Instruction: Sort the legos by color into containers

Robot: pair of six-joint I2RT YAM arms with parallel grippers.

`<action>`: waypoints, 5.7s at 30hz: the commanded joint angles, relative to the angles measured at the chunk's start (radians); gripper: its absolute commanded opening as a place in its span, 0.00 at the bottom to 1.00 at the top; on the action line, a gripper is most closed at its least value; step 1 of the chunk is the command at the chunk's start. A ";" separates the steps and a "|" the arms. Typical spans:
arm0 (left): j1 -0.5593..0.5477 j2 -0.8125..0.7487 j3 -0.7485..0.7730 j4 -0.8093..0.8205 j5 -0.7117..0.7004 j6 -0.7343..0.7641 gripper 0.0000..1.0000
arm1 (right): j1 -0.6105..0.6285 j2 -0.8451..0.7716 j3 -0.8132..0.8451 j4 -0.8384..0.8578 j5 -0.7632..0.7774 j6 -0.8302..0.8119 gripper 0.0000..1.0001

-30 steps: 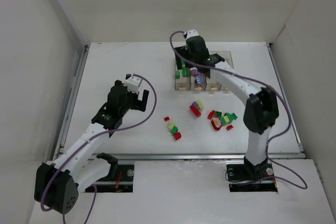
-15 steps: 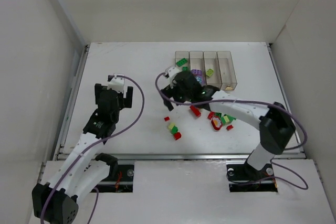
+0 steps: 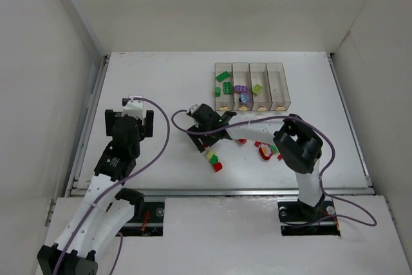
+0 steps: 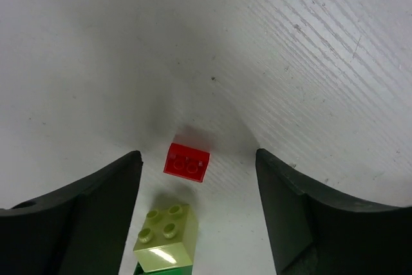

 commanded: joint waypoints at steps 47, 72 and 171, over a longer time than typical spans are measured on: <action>0.019 0.278 0.149 0.148 0.169 0.062 0.99 | -0.842 0.060 0.375 -0.061 -0.001 0.041 0.00; 0.019 0.301 0.120 0.179 0.449 0.233 0.99 | -0.181 -0.406 -0.079 -0.176 -0.200 -0.118 0.85; -0.377 1.035 0.498 -0.457 1.206 1.467 0.82 | -0.478 -0.335 0.032 -0.035 0.023 -0.016 1.00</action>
